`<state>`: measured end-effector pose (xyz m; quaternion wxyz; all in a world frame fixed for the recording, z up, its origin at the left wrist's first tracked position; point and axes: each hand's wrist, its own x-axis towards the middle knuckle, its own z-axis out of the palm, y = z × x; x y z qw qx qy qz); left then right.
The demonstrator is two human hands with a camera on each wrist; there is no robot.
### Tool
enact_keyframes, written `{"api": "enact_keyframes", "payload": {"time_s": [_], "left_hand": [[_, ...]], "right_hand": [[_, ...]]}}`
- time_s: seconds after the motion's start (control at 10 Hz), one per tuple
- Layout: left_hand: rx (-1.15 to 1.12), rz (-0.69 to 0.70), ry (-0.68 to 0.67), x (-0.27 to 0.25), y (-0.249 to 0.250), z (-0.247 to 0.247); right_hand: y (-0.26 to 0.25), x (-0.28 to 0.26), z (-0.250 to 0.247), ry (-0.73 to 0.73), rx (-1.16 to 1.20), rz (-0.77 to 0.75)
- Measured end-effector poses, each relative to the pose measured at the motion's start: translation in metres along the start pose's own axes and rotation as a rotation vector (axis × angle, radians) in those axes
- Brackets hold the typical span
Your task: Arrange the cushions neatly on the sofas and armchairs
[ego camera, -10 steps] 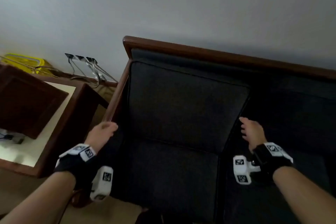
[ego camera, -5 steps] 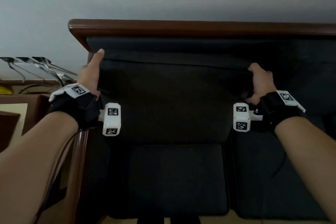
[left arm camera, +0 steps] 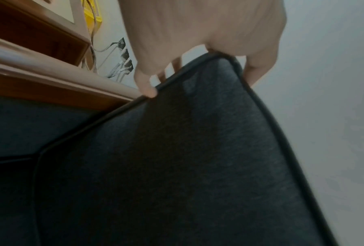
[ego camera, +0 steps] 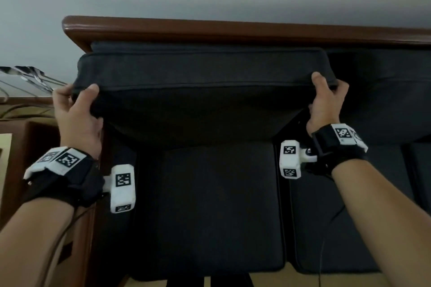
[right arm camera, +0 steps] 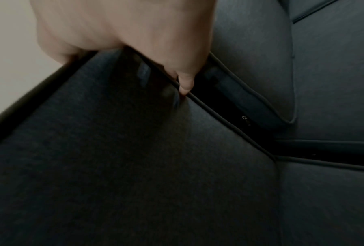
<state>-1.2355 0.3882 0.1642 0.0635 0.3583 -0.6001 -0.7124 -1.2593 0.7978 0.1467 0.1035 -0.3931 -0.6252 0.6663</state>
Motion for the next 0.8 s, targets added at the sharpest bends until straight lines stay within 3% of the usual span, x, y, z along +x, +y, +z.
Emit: {"api": "enact_keyframes", "payload": {"time_s": [0.1, 0.3, 0.4, 0.6, 0.7, 0.8], "left_hand": [[-0.015, -0.078, -0.043, 0.003, 0.005, 0.002], [-0.004, -0.036, -0.190, 0.001, 0.014, 0.038], [-0.015, -0.068, -0.132, 0.010, 0.007, 0.030], [0.019, -0.097, -0.150, 0.019, 0.001, 0.001], [0.112, -0.048, -0.163, 0.016, 0.007, 0.014], [0.313, 0.123, -0.202, 0.011, -0.004, 0.008]], "right_hand": [[0.006, 0.003, -0.007, -0.027, 0.015, 0.008], [0.015, 0.015, -0.045, 0.023, 0.156, 0.041], [0.015, 0.009, -0.033, -0.020, 0.157, 0.006], [0.016, 0.017, -0.019, -0.076, 0.052, -0.082], [0.012, 0.024, -0.033, -0.028, -0.249, -0.062], [0.018, 0.038, -0.043, -0.024, -0.333, -0.033]]}}
